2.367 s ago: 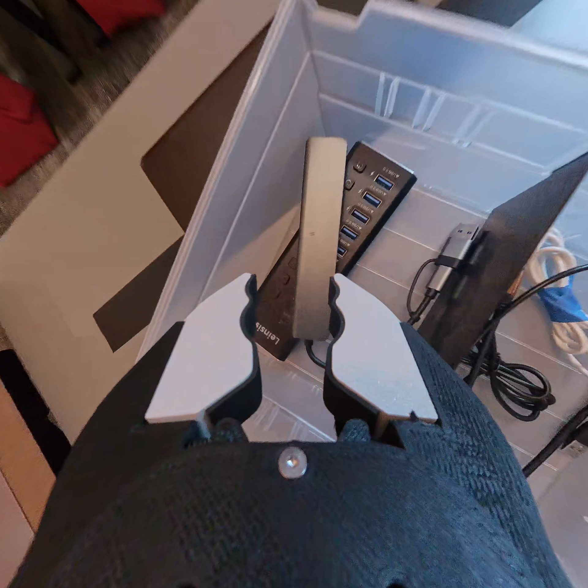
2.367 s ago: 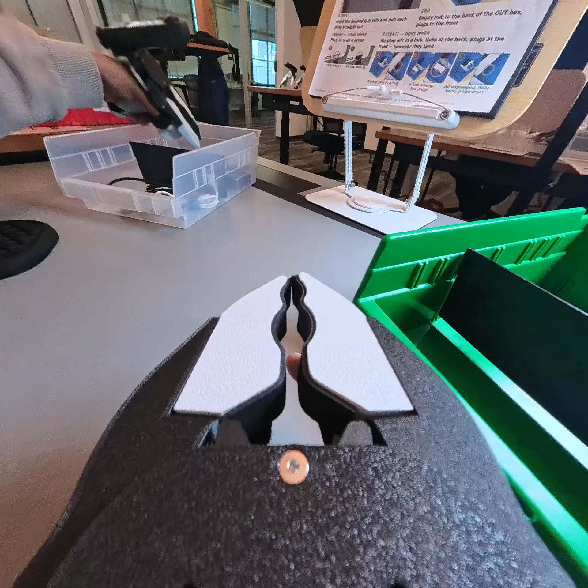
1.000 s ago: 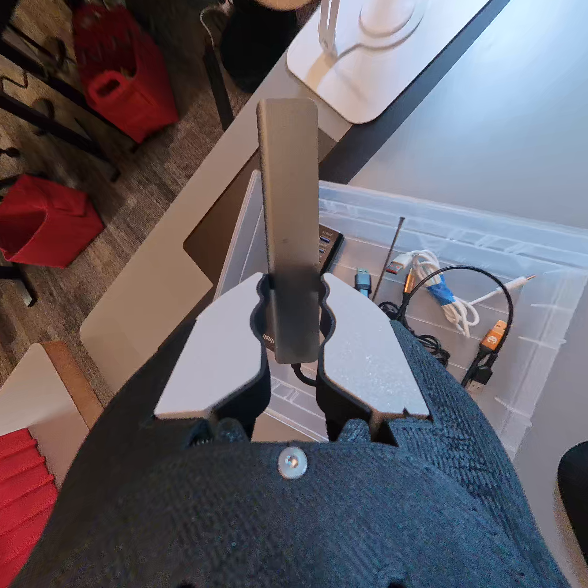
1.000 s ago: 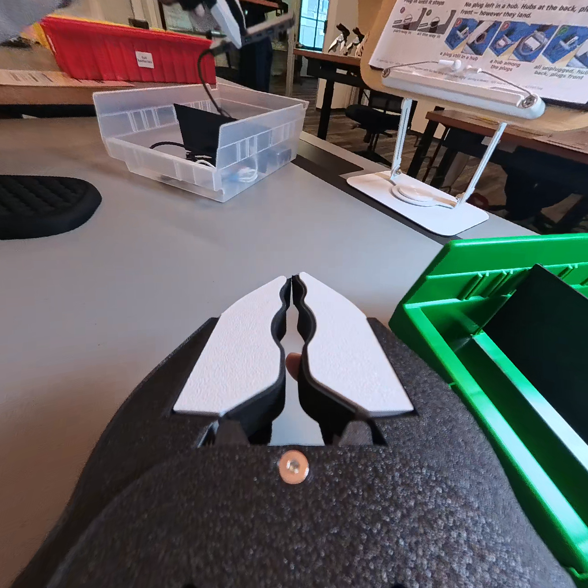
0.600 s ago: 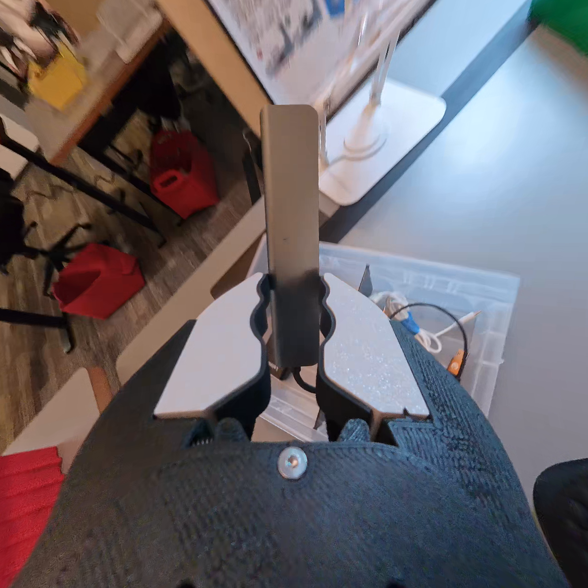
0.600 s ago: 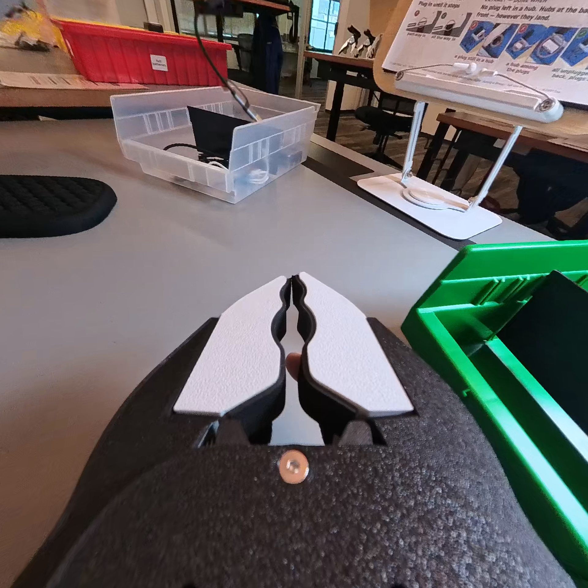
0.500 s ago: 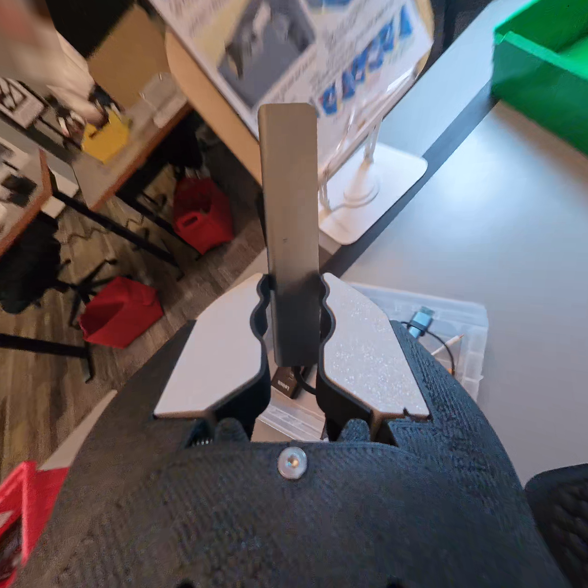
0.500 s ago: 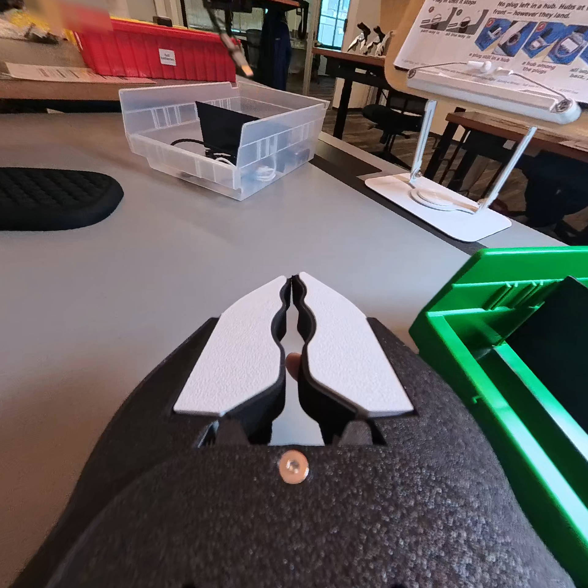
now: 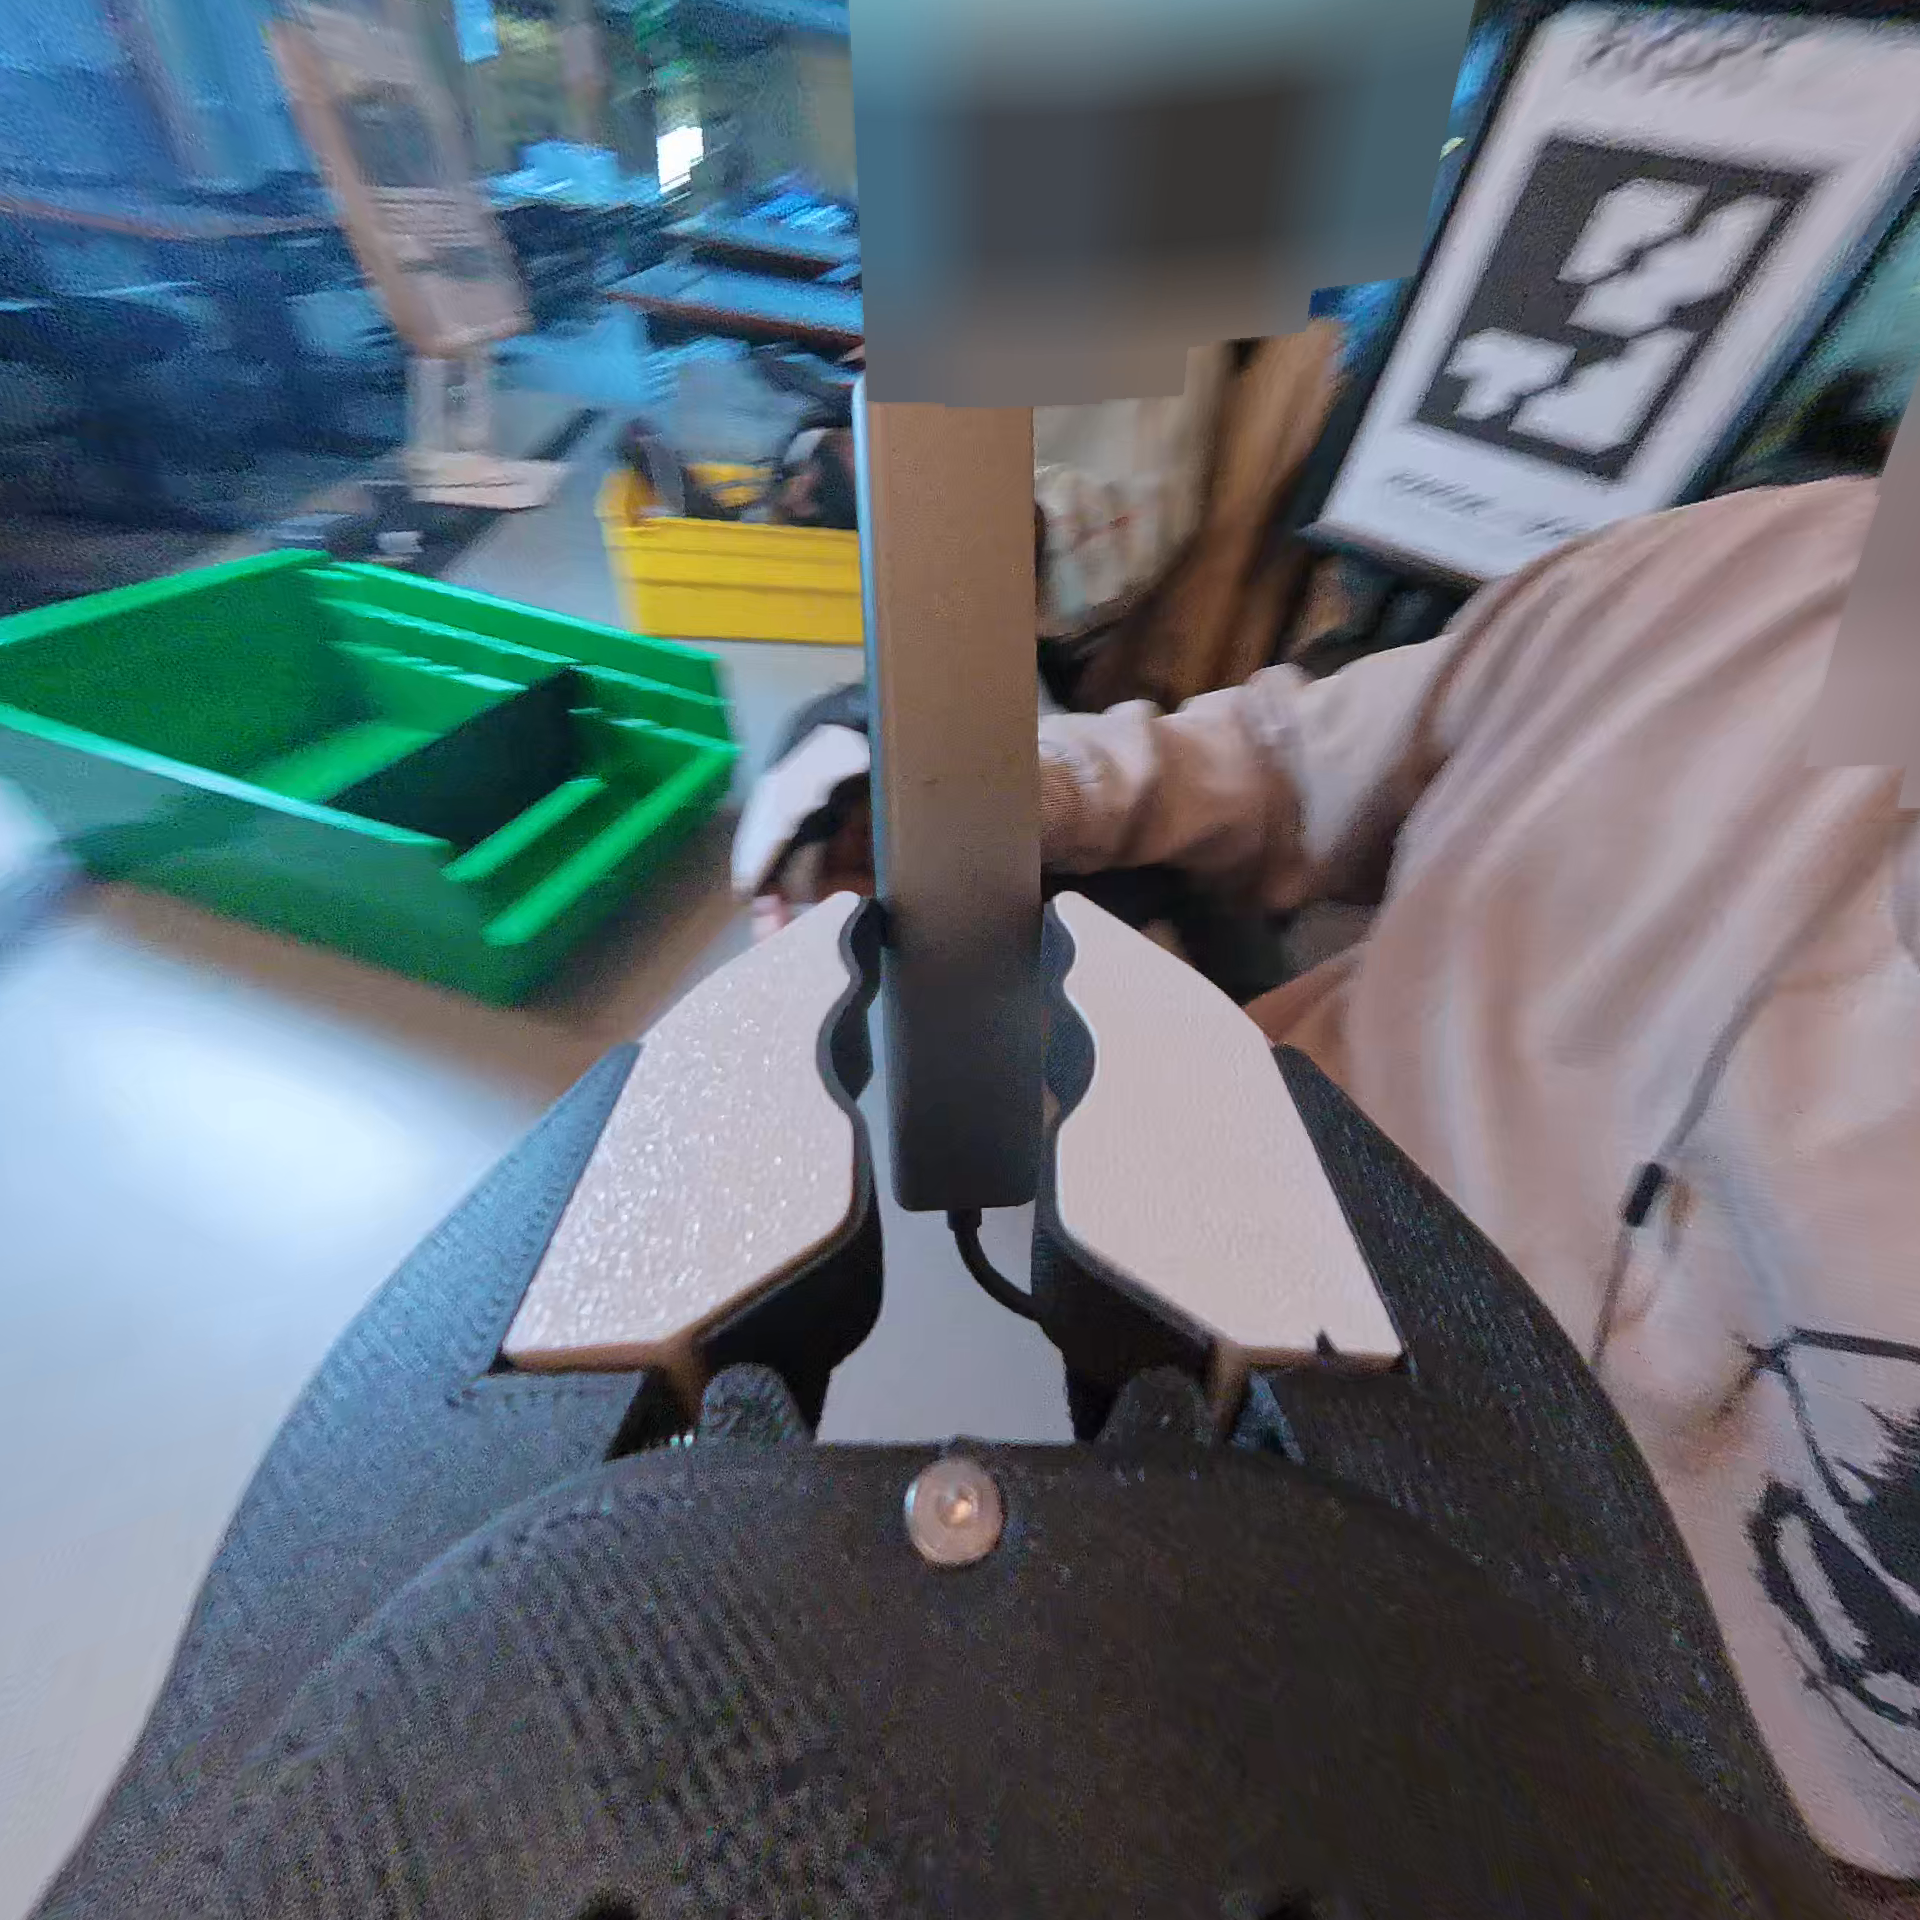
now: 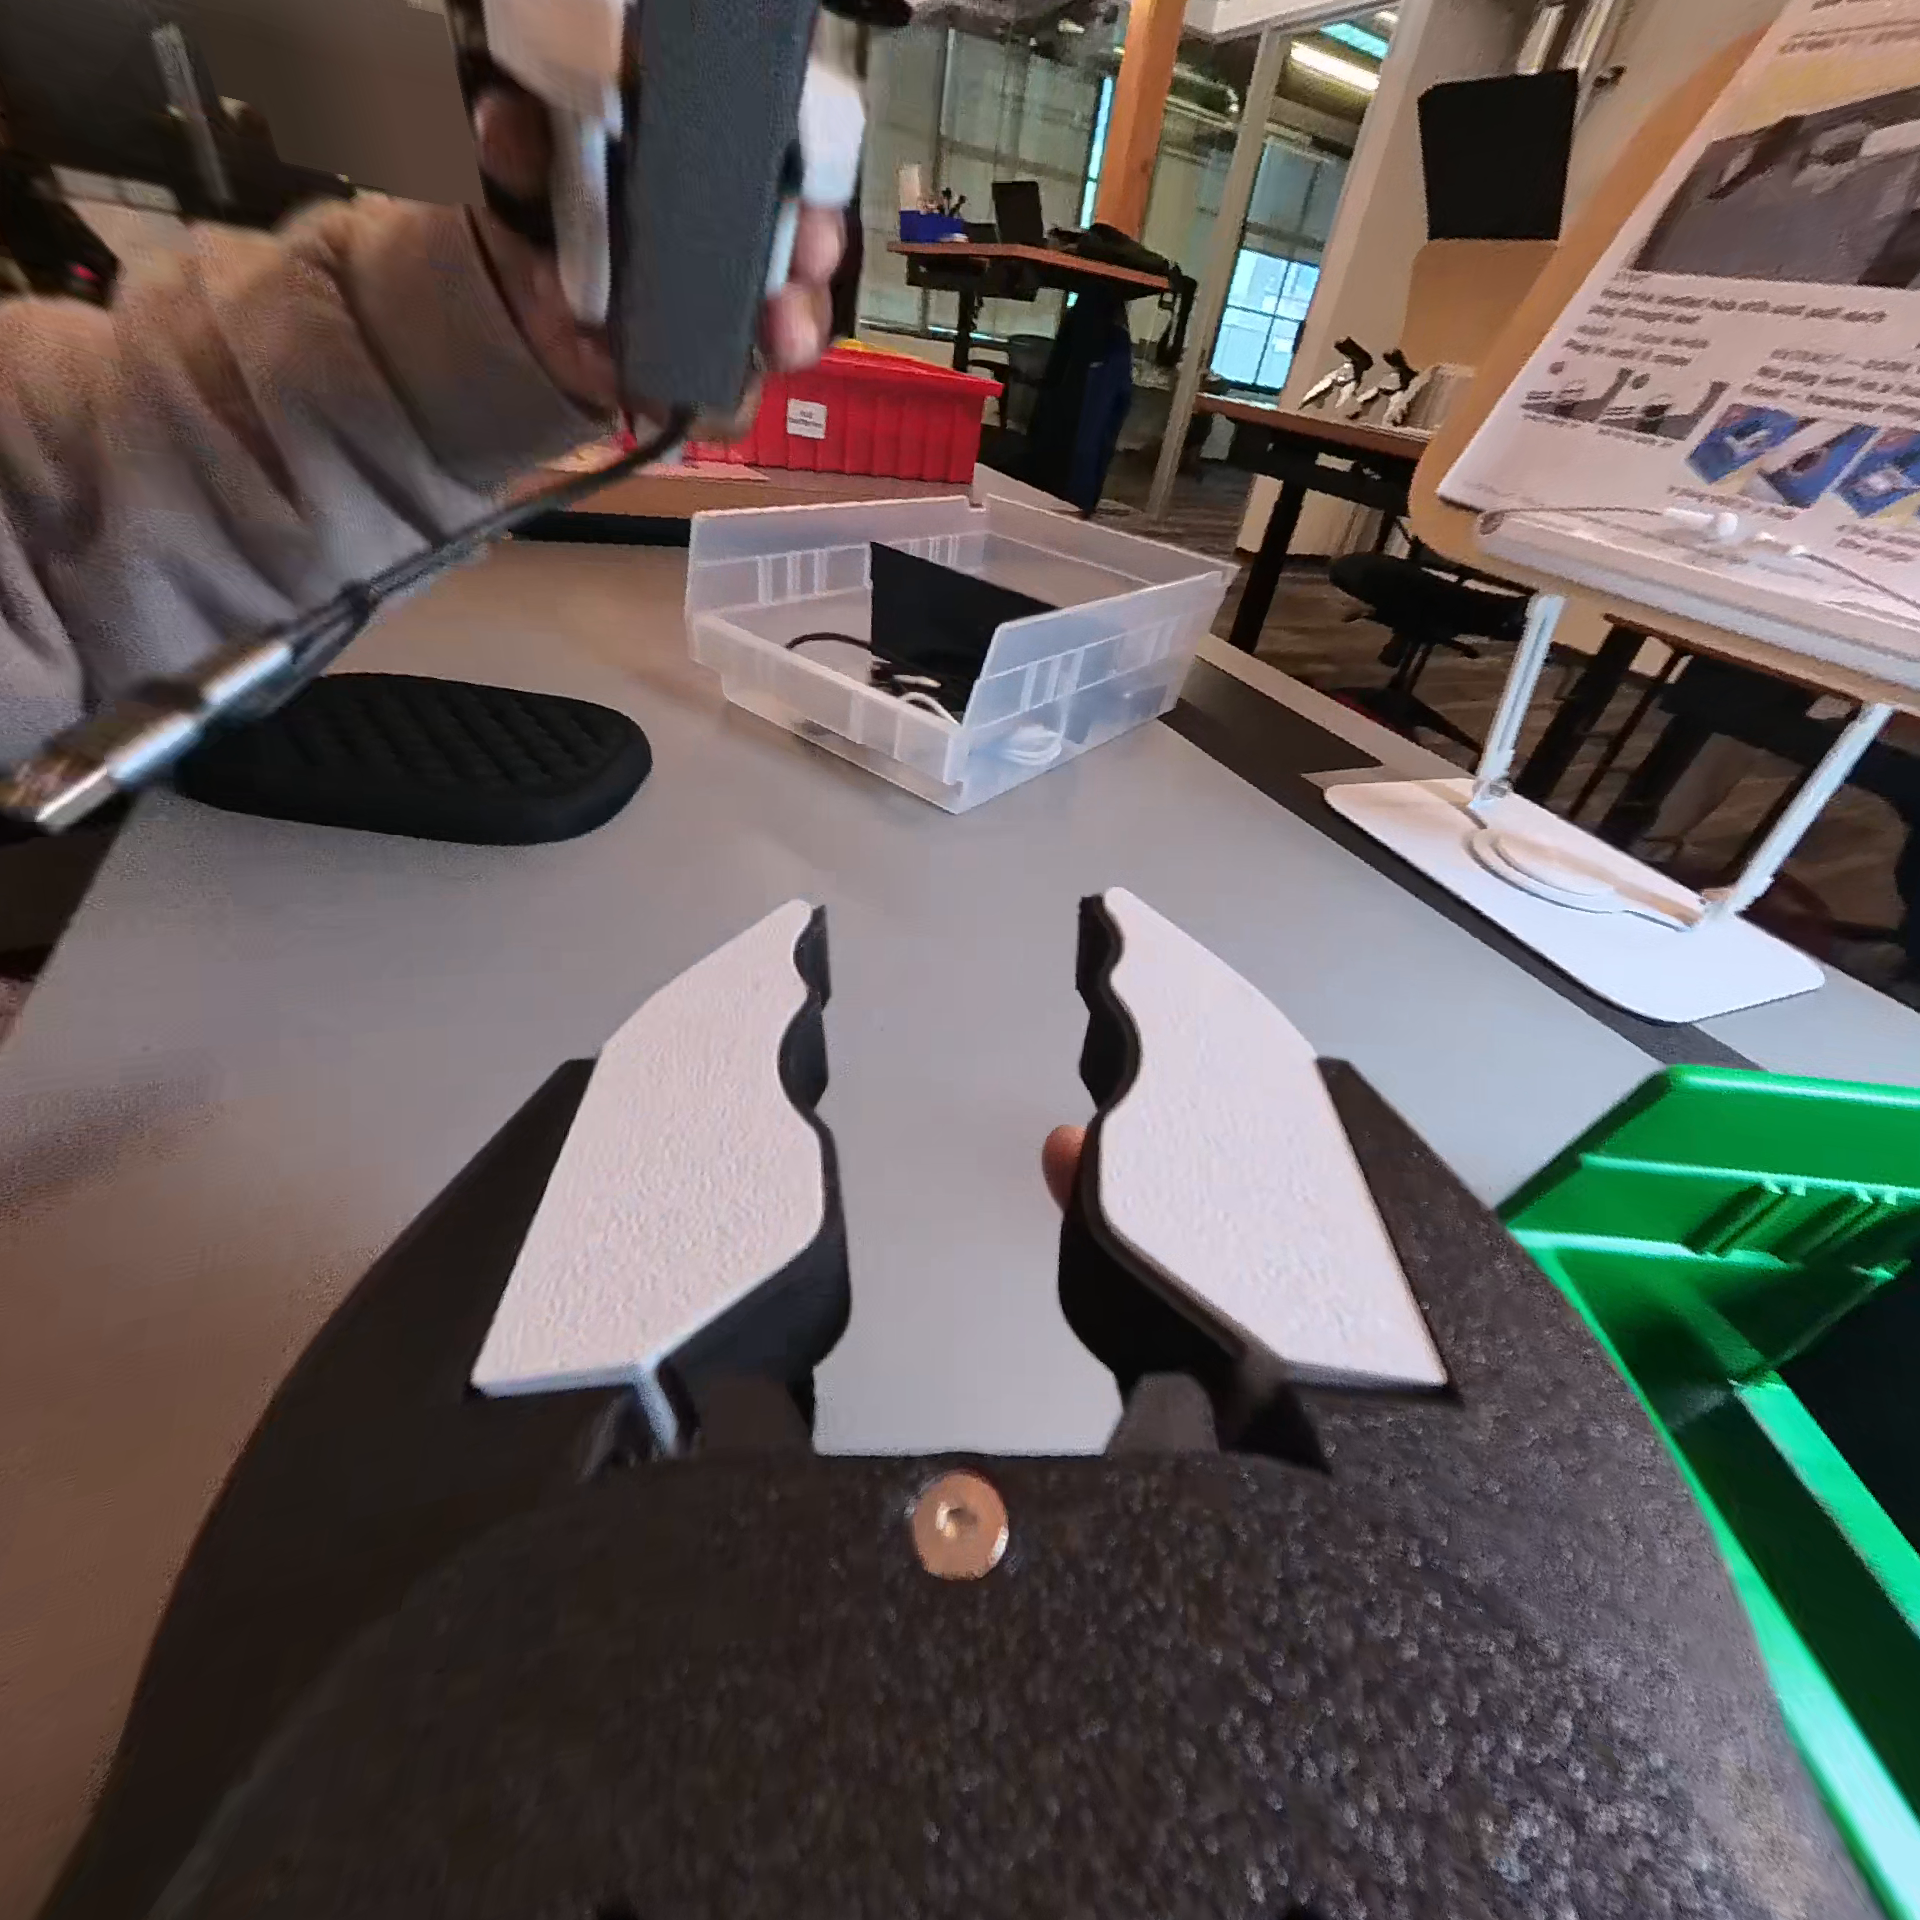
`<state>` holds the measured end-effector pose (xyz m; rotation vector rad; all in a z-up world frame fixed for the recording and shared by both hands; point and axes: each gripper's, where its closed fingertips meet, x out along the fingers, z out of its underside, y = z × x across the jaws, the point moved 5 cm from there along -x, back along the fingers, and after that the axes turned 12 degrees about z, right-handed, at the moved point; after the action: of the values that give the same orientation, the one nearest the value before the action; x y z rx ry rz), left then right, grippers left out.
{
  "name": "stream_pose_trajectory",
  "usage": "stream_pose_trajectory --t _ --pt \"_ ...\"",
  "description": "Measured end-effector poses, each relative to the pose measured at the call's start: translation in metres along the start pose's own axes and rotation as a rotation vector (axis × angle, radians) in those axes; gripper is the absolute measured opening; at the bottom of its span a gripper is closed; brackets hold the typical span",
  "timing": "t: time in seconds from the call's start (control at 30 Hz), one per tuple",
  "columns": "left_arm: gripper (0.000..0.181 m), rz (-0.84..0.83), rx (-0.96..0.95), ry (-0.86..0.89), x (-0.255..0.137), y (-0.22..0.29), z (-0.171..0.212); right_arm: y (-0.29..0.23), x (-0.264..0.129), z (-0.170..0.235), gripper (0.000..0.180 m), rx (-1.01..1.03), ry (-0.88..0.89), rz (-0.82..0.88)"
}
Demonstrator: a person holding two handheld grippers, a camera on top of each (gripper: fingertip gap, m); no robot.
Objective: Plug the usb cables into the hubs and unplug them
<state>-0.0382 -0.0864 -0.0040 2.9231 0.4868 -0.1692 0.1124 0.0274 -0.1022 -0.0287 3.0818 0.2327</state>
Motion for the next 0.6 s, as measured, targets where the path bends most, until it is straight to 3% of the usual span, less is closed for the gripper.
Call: stream_pose_trajectory --t 0.13,0.23,0.33,0.43,0.53,0.6 --pt "0.029 0.299 -0.149 0.161 0.048 -0.002 0.058 -0.018 0.007 -0.019 0.054 0.067 0.033 -0.163" --pt "0.03 0.362 -0.259 0.096 0.063 -0.005 0.088 -0.038 0.015 -0.032 0.057 0.066 -0.002 -0.426" --pt "0.03 0.371 -0.35 0.115 0.063 -0.008 0.099 -0.054 0.024 -0.027 0.029 -0.007 -0.077 -0.659" --pt "0.029 0.36 -0.385 0.099 0.058 -0.009 0.107 -0.059 0.033 -0.022 0.025 0.01 -0.063 -0.688" --pt "0.023 0.246 -0.32 0.114 0.054 -0.019 0.107 -0.051 0.032 -0.014 0.024 0.034 -0.056 -0.593" --pt "0.029 0.183 -0.284 0.11 0.055 -0.023 0.106 -0.043 0.026 -0.011 0.023 0.094 -0.051 -0.551"
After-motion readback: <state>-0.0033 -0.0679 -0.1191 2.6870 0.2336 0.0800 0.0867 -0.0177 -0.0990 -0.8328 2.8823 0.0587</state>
